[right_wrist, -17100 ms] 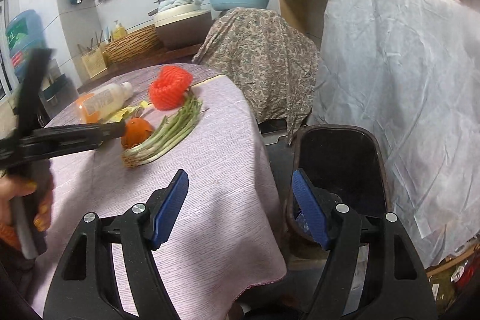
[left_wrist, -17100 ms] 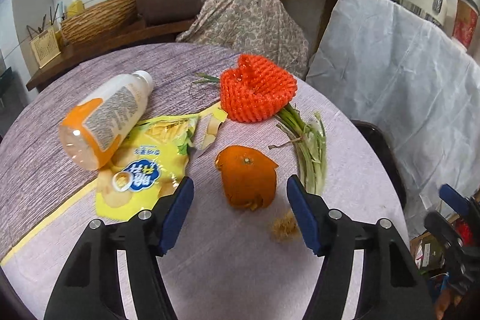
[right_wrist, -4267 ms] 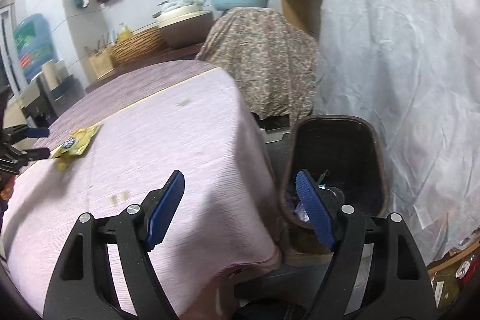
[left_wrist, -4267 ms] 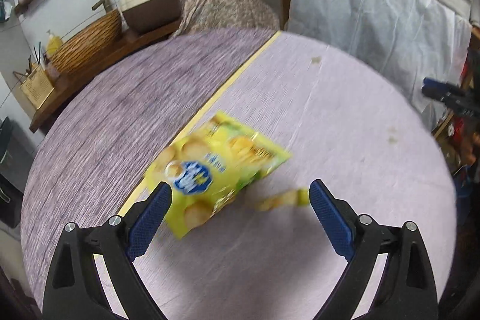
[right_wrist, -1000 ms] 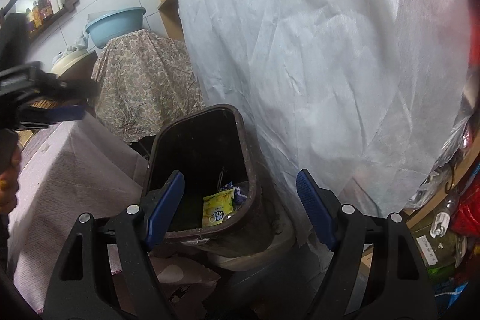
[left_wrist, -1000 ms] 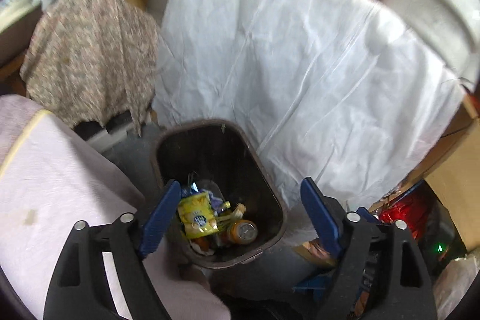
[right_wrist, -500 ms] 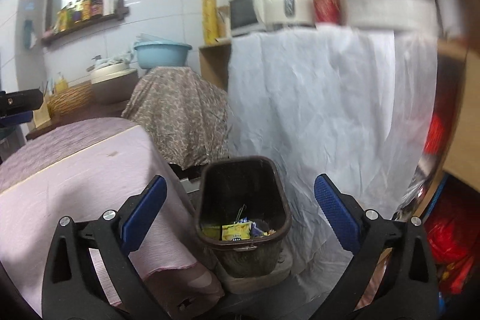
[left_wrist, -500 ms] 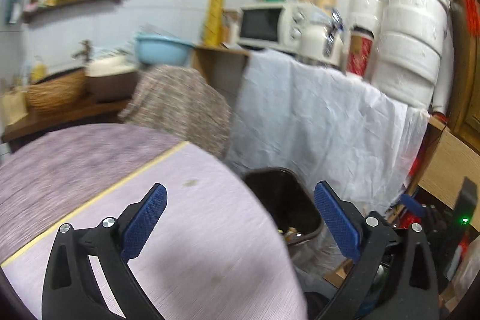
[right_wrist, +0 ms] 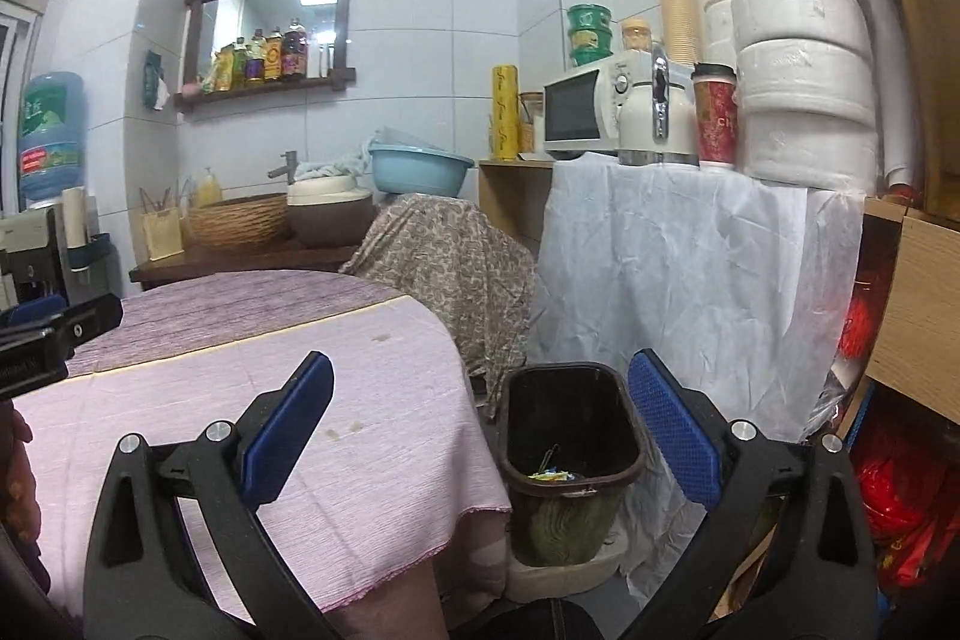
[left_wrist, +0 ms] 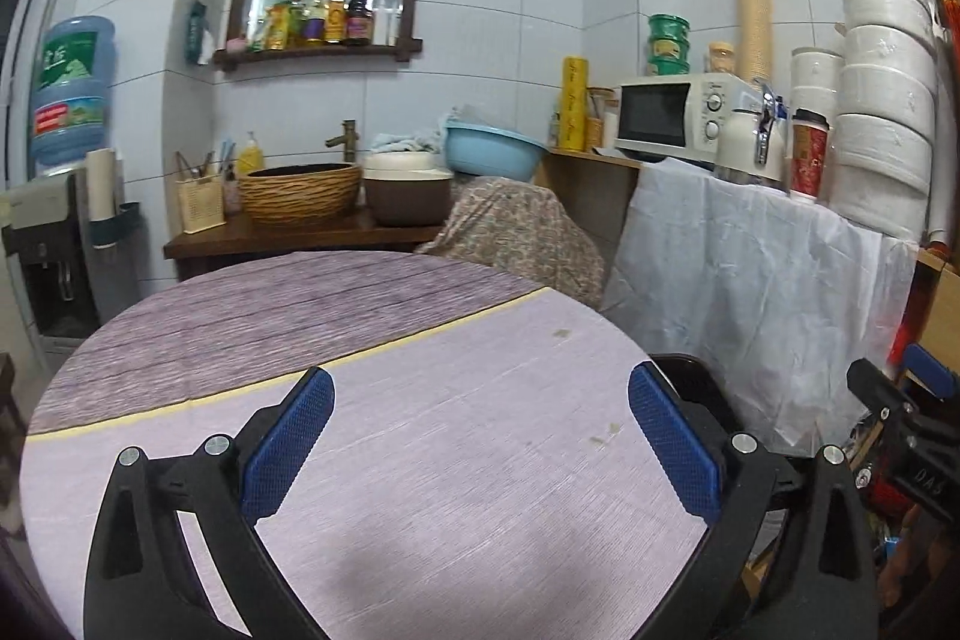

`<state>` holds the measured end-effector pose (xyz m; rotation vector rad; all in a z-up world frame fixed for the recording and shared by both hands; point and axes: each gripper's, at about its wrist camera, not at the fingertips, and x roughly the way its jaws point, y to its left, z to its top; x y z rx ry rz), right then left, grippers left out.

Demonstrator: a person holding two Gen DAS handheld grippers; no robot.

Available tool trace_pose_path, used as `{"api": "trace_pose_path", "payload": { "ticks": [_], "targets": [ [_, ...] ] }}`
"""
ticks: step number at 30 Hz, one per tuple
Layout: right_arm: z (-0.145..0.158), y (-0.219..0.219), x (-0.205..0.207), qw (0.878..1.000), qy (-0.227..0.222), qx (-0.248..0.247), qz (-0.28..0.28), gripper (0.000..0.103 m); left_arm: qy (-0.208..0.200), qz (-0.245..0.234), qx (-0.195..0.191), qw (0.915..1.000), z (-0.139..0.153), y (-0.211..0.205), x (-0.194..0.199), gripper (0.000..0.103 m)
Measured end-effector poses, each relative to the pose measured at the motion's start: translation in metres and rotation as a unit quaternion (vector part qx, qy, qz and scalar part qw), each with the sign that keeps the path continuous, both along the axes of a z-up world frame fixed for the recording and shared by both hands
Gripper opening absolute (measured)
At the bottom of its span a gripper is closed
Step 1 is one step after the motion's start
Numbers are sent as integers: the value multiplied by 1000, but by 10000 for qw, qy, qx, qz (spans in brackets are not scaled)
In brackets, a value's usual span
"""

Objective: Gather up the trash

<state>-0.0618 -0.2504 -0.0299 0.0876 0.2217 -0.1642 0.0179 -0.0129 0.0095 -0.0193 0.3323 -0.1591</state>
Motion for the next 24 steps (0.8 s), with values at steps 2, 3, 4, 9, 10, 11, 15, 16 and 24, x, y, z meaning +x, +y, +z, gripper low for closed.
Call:
{"api": "trace_pose_path", "payload": {
  "ticks": [2,3,4,9,10,11,15,16,24],
  "targets": [
    [2,3,-1,10000,-10,-5,49,97,-25,47,-19,10000,0,4,-7,98],
    [3,4,-2,10000,-22,-24,67,97,-63,63,-30,10000,1,5,-10,98],
    [3,6,-4,10000,-34,-48,75,97,-111,89,-28,9999,1,5,-12,98],
    [7,9,-8,9999,-56,-36,99,97,-224,185,-58,9996,1,7,-19,98],
    [7,9,-8,9999,-55,-37,89,97,-200,194,-59,9996,2,6,-18,98],
    [7,9,-9,9999,-52,-28,90,97,-180,178,-66,9997,0,7,-19,98],
    [7,7,-7,10000,-44,-10,89,97,-198,147,-35,9997,0,5,-21,98],
    [7,7,-6,10000,-29,-14,92,97,-213,174,-22,9996,0,4,-22,98],
    [7,7,-5,9999,-3,-22,112,97,-197,247,-65,9995,-1,10,-23,98]
  ]
}}
